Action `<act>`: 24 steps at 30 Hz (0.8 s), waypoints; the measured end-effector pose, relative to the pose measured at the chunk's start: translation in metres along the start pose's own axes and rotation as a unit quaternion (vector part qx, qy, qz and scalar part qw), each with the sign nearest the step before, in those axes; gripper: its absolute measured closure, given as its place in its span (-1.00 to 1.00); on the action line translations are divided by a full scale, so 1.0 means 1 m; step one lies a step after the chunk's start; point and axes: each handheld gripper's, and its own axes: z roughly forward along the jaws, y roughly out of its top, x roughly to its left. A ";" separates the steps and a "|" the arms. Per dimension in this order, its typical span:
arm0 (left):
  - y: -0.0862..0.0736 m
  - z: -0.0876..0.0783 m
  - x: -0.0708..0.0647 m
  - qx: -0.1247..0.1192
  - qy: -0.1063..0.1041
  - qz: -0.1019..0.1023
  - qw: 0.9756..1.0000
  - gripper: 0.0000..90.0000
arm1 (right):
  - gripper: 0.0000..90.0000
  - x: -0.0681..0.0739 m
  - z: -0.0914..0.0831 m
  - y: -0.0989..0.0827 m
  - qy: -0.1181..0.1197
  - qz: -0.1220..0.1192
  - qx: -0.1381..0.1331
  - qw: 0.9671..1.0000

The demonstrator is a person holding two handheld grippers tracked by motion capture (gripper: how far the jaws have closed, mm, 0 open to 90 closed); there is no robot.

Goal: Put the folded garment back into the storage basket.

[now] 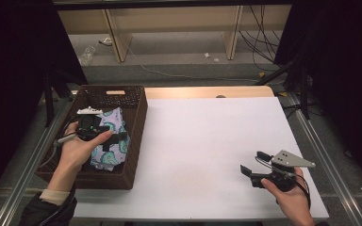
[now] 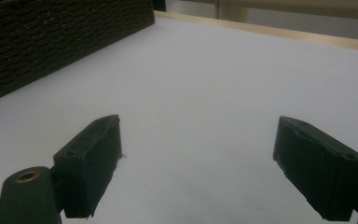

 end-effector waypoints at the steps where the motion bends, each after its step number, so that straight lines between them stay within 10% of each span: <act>1: -0.001 0.000 -0.002 -0.001 0.000 0.003 1.000 -0.64 | -0.65 0.000 0.000 0.000 0.000 0.002 -0.001 1.000; 24: -0.026 -0.013 -0.042 -0.063 -0.043 0.083 0.994 -0.65 | -0.65 0.000 0.000 0.000 -0.001 0.000 0.002 1.000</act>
